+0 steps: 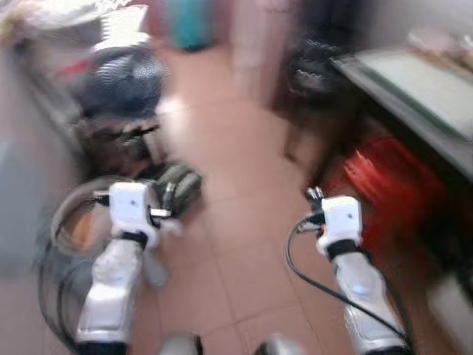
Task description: Setting the table
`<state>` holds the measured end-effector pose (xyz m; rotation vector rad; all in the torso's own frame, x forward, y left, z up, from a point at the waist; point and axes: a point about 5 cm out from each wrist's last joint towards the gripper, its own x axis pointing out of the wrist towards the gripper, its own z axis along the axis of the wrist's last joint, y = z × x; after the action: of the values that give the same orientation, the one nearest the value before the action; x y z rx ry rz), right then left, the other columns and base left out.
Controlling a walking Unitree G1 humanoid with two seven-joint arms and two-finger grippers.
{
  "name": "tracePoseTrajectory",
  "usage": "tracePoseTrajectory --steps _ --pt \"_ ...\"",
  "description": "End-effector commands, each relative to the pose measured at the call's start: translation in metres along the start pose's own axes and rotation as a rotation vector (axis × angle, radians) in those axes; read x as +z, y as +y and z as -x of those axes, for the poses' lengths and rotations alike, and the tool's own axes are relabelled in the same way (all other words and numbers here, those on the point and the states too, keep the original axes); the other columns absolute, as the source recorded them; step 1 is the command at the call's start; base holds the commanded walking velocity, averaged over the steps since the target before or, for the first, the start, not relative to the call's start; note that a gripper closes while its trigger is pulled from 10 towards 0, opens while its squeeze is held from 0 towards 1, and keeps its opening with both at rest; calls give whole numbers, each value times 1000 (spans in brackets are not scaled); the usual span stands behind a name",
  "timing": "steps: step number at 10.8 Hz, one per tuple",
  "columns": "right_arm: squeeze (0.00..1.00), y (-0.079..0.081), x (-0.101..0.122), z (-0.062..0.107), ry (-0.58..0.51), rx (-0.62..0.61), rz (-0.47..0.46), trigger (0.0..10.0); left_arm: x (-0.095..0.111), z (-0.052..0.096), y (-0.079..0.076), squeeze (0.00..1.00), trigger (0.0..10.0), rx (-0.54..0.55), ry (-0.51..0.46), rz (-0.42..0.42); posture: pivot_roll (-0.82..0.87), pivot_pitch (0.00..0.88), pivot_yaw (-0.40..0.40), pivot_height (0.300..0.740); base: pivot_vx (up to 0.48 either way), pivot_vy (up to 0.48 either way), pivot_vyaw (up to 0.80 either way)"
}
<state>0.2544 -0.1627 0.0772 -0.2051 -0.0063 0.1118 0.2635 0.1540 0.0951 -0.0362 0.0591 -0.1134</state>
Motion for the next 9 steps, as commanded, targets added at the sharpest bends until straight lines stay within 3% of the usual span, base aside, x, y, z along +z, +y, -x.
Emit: tracePoseTrajectory --steps 1,5,8,9 --pt "0 2 5 -5 -16 7 -5 10000 4 1 4 0 10000 -8 -9 0 -54 88 32 740 0 0 -800" --pt "0 1 8 -8 -23 -2 -5 10000 7 -3 8 0 10000 4 -10 9 -56 95 30 740 0 0 -800" --pt "0 -1 10 -11 -28 -9 -3 10000 9 -5 5 0 10000 -4 -19 12 -59 105 27 740 0 220 0" --pt "0 0 10 -10 -28 -7 -2 10000 8 -5 4 0 10000 -8 -19 -4 -63 106 26 740 0 0 -800"
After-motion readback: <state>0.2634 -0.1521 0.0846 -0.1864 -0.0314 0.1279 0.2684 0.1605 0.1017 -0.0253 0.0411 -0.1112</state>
